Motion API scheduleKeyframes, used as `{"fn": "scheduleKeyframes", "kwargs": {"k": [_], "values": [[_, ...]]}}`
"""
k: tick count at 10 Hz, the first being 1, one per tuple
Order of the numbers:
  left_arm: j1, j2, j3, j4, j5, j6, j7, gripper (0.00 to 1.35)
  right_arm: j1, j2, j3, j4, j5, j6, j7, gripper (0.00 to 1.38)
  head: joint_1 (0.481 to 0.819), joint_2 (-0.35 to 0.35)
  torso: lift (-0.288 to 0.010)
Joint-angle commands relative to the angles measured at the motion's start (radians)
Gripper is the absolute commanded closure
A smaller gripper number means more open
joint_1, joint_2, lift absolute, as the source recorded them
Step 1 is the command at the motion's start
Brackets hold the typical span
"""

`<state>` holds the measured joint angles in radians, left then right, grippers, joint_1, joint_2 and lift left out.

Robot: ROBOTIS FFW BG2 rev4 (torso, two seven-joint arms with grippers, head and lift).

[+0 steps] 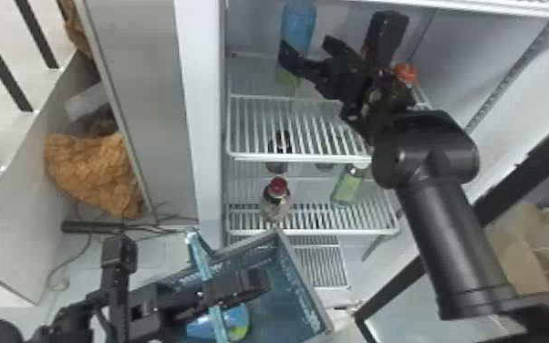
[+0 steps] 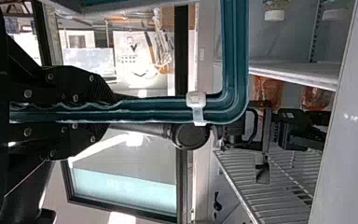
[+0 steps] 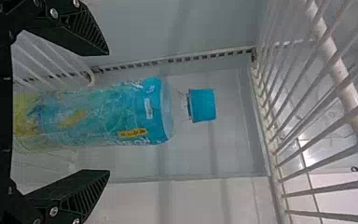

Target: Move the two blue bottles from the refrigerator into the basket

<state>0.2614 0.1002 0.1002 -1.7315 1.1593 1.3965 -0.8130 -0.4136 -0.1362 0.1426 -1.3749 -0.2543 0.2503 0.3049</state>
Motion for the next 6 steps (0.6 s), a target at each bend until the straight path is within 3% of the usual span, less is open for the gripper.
{"fn": "scheduleKeyframes", "kwargs": {"k": [1,4,5,6], "values": [[-0.004,0.001,0.000,0.000,-0.001,0.000,0.000,1.20,-0.028,-0.002,0.007,0.029,0.009,0.000,-0.006,0.15,0.695,-0.144,-0.010],[-0.004,0.003,-0.002,0.002,0.001,0.000,0.000,1.20,-0.077,-0.002,0.049,0.088,-0.003,0.000,-0.018,0.19,0.695,-0.140,-0.010],[-0.006,0.003,-0.002,0.002,0.001,0.000,0.000,1.20,-0.090,-0.002,0.057,0.107,-0.005,-0.002,-0.018,0.32,0.695,-0.134,-0.010],[-0.006,0.003,-0.002,0.005,-0.001,0.000,0.000,1.20,-0.092,-0.002,0.057,0.117,-0.011,-0.002,-0.020,0.70,0.695,-0.128,-0.010]]}}
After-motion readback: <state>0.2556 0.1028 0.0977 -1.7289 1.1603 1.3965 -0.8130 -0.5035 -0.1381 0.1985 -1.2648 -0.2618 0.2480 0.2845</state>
